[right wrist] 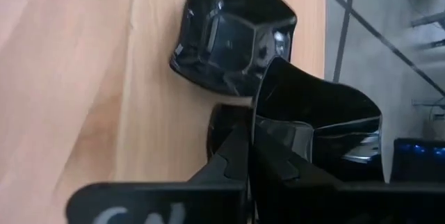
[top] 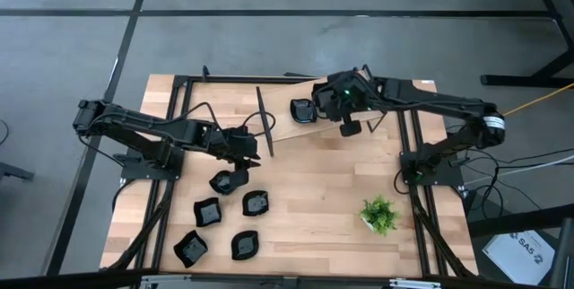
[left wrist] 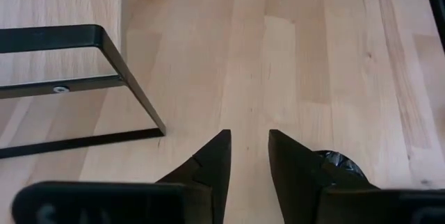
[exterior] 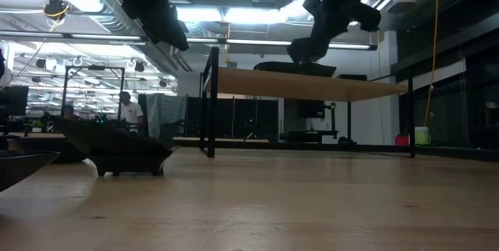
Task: Pick & Place Mini shaped plates
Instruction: Stack the distorted square plate on top of the distorted square plate on the shelf, then stack the leaf-shaped plate on top of the leaf-shaped plate on the shelf
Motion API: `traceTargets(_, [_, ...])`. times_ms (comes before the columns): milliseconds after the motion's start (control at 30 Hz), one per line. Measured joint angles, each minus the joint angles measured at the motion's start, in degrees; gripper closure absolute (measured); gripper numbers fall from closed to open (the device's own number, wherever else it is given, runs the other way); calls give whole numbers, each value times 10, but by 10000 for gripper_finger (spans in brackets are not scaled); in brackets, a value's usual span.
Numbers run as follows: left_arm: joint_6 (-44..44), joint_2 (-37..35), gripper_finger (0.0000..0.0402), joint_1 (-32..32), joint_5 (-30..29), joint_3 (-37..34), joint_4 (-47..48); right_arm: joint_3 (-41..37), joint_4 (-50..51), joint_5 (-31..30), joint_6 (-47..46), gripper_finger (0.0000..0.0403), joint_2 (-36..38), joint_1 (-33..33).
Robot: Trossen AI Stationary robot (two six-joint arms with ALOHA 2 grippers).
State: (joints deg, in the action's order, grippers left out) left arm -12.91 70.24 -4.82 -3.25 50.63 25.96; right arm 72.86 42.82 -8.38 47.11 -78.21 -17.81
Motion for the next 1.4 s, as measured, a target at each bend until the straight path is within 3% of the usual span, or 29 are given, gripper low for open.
traceTargets(500, [1, 0, 313, 0, -16, 0, 0, 0, 8, 11, 9, 352, -30, -34])
traceTargets(800, [-21, 0, 313, 0, -18, 0, 0, 0, 18, 10, -45, 327, -29, -34])
traceTargets(1000, [-24, 0, 314, 0, -5, 0, 1, 0, 32, 13, -82, 311, -5, -34])
traceTargets(1167, [-24, 0, 312, 0, -2, 0, 2, 0, 33, 68, -83, 298, 28, -34])
traceTargets(1400, [-30, 0, 314, 0, 4, 0, 14, 0, 36, 88, -148, 275, 57, -34])
